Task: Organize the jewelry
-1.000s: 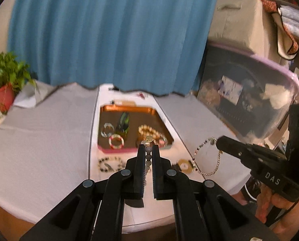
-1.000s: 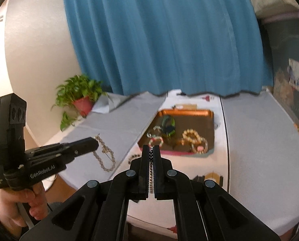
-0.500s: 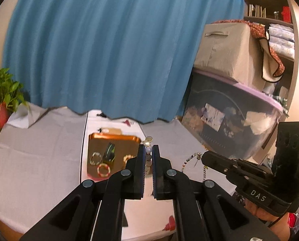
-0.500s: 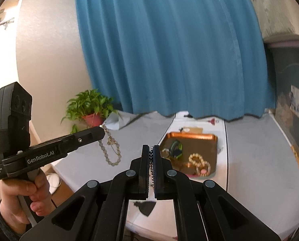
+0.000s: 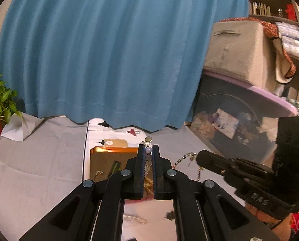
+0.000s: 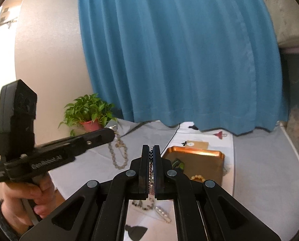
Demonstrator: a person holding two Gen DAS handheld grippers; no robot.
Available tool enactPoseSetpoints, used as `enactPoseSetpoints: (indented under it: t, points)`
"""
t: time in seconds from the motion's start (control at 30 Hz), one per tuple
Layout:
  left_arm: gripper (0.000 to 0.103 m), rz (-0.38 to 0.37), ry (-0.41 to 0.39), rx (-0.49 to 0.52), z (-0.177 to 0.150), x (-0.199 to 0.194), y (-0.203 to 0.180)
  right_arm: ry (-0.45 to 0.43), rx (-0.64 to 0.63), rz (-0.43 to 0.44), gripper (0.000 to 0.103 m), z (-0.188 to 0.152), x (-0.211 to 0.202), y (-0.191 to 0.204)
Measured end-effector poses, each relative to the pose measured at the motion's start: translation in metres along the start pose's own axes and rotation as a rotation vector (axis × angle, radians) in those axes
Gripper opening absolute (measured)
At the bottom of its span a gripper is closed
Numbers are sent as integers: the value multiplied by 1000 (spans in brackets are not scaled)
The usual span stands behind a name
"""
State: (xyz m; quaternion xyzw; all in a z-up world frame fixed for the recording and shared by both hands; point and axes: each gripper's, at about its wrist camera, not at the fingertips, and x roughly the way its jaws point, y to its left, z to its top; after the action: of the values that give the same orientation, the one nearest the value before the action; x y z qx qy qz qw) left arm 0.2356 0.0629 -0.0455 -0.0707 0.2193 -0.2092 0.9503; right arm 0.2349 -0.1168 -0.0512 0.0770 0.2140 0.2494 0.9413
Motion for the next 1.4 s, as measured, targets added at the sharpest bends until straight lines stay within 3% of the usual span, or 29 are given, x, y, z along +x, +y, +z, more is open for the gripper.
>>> enactPoseSetpoints:
  t: [0.53,0.67,0.73,0.8,1.0,1.3,1.37,1.4]
  points:
    - [4,55,38,-59,-7,132,75,53,-21,-53,3,5,122,-74]
    - [4,74,79,-34,-15,172,93,76,-33,-72,3,1,153,-89]
    - [4,136,152,1,-27,202,106,99,-20,-73,3,-3,171,-100]
    - [4,126,193,-57,-36,219,125,112,-2,-88,3,-8,182,-110]
    - [4,143,274,-156,-62,245,161,195,40,-135,3,-37,222,-136]
    - [4,137,340,-130,-80,261,161,349,113,-252,4,-80,262,-174]
    - [5,127,358,-122,-80,262,157,363,126,-312,7,-82,261,-179]
    - [5,137,368,-116,-77,260,153,370,128,-326,14,-83,261,-180]
